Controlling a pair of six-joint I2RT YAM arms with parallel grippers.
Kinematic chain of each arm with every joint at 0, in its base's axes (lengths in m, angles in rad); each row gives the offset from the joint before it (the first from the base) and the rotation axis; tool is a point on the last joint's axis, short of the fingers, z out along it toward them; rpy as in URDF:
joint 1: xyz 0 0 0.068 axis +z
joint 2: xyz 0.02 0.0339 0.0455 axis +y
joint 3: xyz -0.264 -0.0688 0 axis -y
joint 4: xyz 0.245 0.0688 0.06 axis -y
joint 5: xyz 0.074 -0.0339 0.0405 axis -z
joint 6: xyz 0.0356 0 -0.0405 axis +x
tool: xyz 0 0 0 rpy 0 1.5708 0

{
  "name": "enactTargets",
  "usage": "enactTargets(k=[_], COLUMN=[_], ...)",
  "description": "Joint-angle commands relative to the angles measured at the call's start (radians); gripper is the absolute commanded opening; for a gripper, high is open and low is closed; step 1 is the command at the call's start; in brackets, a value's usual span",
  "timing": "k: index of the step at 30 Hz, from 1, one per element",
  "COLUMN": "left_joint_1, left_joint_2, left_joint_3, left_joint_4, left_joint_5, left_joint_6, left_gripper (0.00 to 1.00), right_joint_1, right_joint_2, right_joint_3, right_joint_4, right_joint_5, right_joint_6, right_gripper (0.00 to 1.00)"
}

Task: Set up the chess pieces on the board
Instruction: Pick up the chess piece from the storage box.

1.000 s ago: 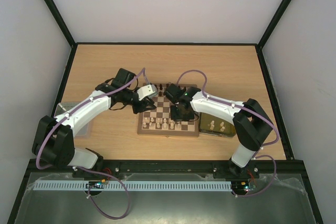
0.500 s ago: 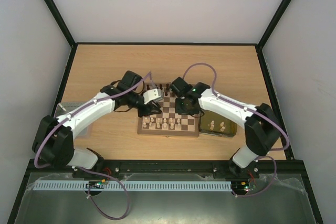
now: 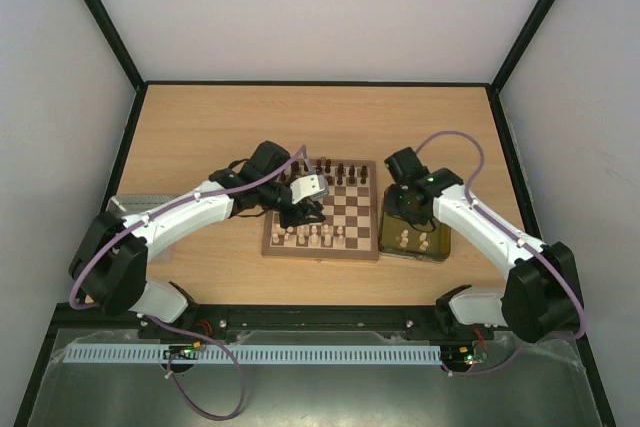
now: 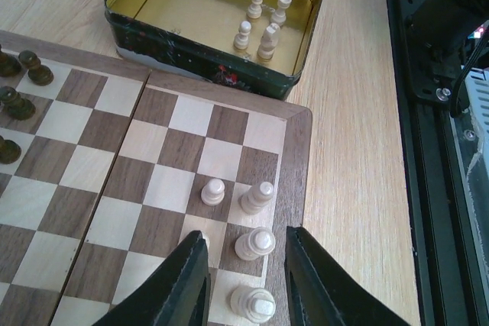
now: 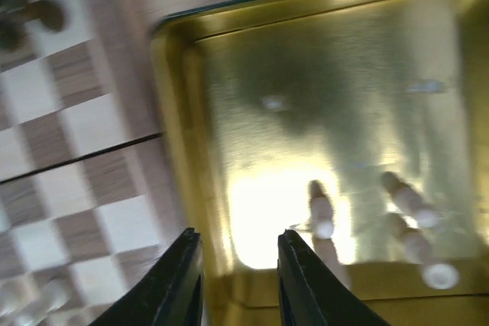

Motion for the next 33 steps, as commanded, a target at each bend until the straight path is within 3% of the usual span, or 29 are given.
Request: enactTargets(k=[1,13,33], left_joint_1=[-0.014,-0.016,-0.016], left_joint_2=[0.005,-0.003,-0.002], left_joint_3=[0.002,-0.004,-0.011], left_joint_4=[0.032,0.005,-0.008], left_joint_5=[-0.011,-0.022,-0.013], left_joint_6=[-0.019,0.011,0.027], left_gripper=[0.31,0.40,0.42], right_joint_1=[-0.105,-0.155,-0.155], right_joint_2=[-0.028,0.034,0.106], right_joint_3=[-0.069,-0.125,-0.169], right_joint_4=[-0.037,-0.020,0.074], right_joint_5=[0.008,-0.052,-0.065], right_joint_6=[-0.044,-0.121,-0.123], right_gripper=[0.27,0.29,0.27])
